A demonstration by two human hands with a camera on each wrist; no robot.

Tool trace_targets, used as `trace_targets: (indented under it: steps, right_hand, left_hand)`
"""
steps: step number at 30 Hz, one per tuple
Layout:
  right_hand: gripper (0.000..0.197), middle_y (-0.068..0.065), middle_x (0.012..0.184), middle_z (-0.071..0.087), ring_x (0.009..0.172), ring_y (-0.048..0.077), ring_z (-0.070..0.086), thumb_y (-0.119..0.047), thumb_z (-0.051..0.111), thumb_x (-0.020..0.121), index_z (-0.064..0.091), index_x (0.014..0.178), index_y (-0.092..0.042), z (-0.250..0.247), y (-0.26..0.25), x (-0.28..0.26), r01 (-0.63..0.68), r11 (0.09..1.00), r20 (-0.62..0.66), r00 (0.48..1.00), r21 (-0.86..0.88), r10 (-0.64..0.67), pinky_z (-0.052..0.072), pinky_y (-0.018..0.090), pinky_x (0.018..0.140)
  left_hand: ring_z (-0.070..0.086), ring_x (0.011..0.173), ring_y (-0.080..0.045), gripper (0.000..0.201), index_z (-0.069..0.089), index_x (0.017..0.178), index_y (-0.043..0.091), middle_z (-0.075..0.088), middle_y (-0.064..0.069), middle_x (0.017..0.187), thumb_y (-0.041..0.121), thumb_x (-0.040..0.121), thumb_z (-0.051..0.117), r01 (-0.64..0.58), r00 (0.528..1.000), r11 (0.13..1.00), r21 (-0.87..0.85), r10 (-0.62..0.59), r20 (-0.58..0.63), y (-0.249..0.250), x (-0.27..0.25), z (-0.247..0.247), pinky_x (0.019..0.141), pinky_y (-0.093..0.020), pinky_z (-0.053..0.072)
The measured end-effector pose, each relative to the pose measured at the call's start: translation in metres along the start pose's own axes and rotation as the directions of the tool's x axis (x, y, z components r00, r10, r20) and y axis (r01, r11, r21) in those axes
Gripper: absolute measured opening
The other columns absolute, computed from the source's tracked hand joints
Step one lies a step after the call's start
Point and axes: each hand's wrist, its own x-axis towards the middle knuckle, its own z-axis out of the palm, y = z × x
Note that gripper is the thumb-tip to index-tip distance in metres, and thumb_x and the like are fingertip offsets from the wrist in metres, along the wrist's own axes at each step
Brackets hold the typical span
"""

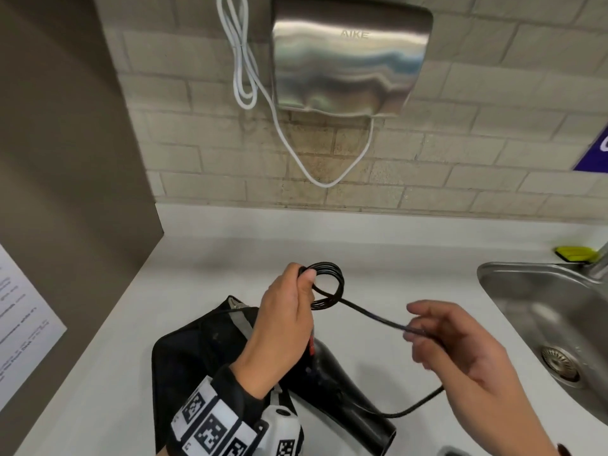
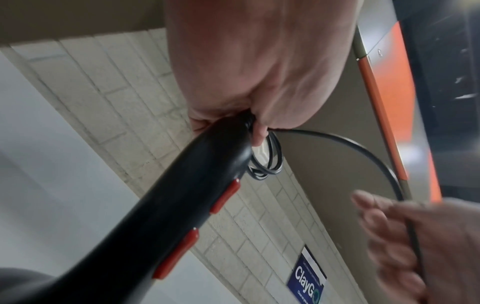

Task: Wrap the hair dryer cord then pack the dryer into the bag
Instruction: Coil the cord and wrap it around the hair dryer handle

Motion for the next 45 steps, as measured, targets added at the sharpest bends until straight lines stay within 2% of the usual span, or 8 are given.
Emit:
trace_targets:
  steps: [3,7,13,20,25,32,40,45]
  right_hand:
    - [0.044,-0.003,0.087,0.066,0.062,0.022,0.058,0.001,0.071,0.078,0.062,0.102,-0.034,0.007,-0.023,0.007,0.069,0.988,0.164,0.985,-0.14,-0.045,0.047,0.013,0.064]
    - [0.034,-0.017,0.092,0.064,0.054,0.009,0.055,-0.044,0.067,0.081,0.053,0.112,-0.042,0.028,-0.027,0.022,0.156,0.884,0.294,0.956,-0.441,-0.022,0.043,0.017,0.055]
    - [0.016,-0.018,0.08,0.062,0.07,0.004,0.056,-0.035,0.047,0.094,0.063,0.097,-0.032,0.035,-0.032,0.04,0.385,0.691,0.291,0.922,-0.612,-0.255,0.048,0.025,0.061]
    - [0.019,-0.012,0.065,0.062,0.05,0.0,0.051,-0.02,0.055,0.096,0.067,0.082,-0.025,0.03,-0.038,0.058,0.269,0.912,0.27,0.945,-0.31,-0.187,0.034,0.007,0.05]
    - [0.018,-0.001,0.07,0.066,0.068,0.013,0.063,-0.018,0.056,0.095,0.069,0.082,-0.017,0.034,-0.032,0.062,0.202,0.972,0.294,0.942,-0.121,-0.159,0.05,0.022,0.065]
    - [0.015,-0.001,0.07,0.069,0.068,0.014,0.065,-0.019,0.061,0.092,0.071,0.081,-0.02,0.039,-0.022,0.067,0.206,0.974,0.194,0.963,-0.096,-0.185,0.051,0.023,0.067]
    - [0.009,0.001,0.069,0.065,0.048,0.016,0.047,-0.016,0.067,0.088,0.067,0.081,-0.022,0.04,0.002,0.064,0.208,0.977,0.044,0.977,-0.042,-0.207,0.039,0.024,0.047]
    - [0.028,0.015,0.074,0.063,0.061,0.032,0.051,-0.054,0.058,0.087,0.068,0.09,-0.028,0.041,0.021,0.05,0.21,0.978,0.058,0.976,0.0,-0.21,0.046,0.04,0.056]
  left_hand:
    - [0.053,0.065,-0.025,0.035,0.039,0.077,0.027,0.052,-0.003,0.067,0.05,0.097,0.021,-0.033,0.999,0.999,0.044,0.032,0.018,0.004,-0.002,0.005,0.062,-0.039,0.045]
    - [0.051,0.065,-0.024,0.039,0.042,0.082,0.018,0.052,-0.005,0.068,0.047,0.1,0.022,-0.045,0.999,0.994,0.098,0.042,0.032,0.005,-0.002,0.01,0.06,-0.042,0.044]
    - [0.057,0.064,-0.026,0.03,0.039,0.086,0.026,0.05,0.001,0.068,0.042,0.106,0.024,-0.065,0.985,0.996,0.061,0.055,0.163,0.001,-0.005,0.004,0.061,-0.048,0.049]
    - [0.055,0.076,-0.019,0.041,0.045,0.096,0.033,0.047,0.008,0.079,0.061,0.097,0.014,-0.09,0.96,0.996,-0.022,0.092,0.263,0.007,-0.012,0.001,0.069,-0.034,0.05]
    - [0.043,0.089,0.0,0.032,0.042,0.101,0.034,0.044,0.012,0.086,0.063,0.094,0.033,-0.21,0.93,0.973,0.097,0.169,0.325,0.009,-0.015,0.001,0.071,-0.01,0.037]
    - [0.04,0.084,-0.002,0.027,0.044,0.087,0.036,0.037,0.018,0.077,0.055,0.098,0.028,-0.211,0.943,0.973,0.09,0.179,0.28,0.006,-0.015,0.002,0.071,-0.016,0.036]
    - [0.042,0.076,-0.004,0.036,0.035,0.073,0.039,0.039,0.026,0.075,0.066,0.095,0.024,-0.183,0.959,0.983,0.001,0.178,0.222,0.002,-0.016,0.002,0.066,-0.014,0.036]
    - [0.049,0.075,-0.011,0.043,0.041,0.076,0.036,0.042,0.017,0.072,0.07,0.093,0.021,-0.176,0.963,0.984,-0.03,0.179,0.199,-0.001,-0.019,0.002,0.067,-0.025,0.045]
